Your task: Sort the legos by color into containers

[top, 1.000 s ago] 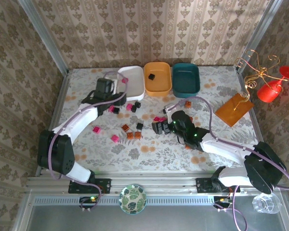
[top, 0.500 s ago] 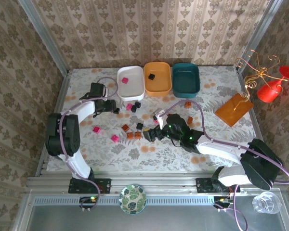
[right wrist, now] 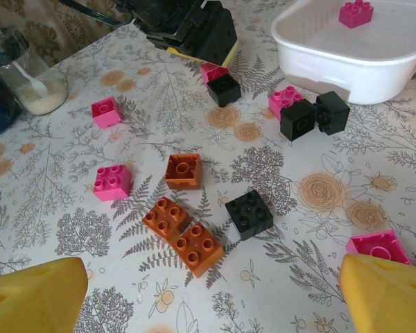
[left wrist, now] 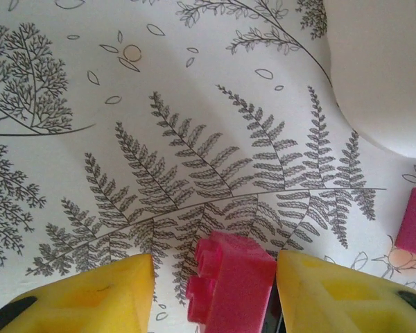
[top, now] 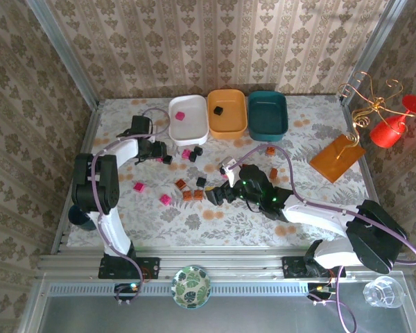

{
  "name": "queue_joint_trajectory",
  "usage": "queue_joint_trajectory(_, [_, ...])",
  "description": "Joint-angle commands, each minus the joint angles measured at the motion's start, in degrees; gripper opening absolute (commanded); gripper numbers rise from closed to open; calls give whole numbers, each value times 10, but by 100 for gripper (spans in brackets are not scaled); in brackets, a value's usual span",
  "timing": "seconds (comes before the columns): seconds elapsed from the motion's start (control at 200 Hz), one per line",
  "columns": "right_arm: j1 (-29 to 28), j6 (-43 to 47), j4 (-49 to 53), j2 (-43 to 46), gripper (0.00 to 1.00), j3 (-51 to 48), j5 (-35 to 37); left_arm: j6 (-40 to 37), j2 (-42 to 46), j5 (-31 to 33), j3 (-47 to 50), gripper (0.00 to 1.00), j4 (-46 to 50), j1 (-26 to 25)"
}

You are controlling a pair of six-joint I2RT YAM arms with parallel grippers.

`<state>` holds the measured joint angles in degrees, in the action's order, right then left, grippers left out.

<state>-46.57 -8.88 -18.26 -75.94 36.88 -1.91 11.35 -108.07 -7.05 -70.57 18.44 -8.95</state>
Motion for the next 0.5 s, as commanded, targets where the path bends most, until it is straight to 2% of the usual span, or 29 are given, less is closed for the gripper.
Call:
queue_joint_trajectory(0.0, [-5, 8, -6, -4, 95, -2, 14, -12, -14, -21, -15, 51, 21, 7])
queue_joint_trajectory(0.34, [-6, 7, 2, -9, 95, 3, 22, -5, -26, -34, -29, 53, 40, 6])
queue_joint_trajectory(0.495, [-7, 7, 3, -7, 95, 3, 26, -5, -39, -11, -40, 47, 61, 5])
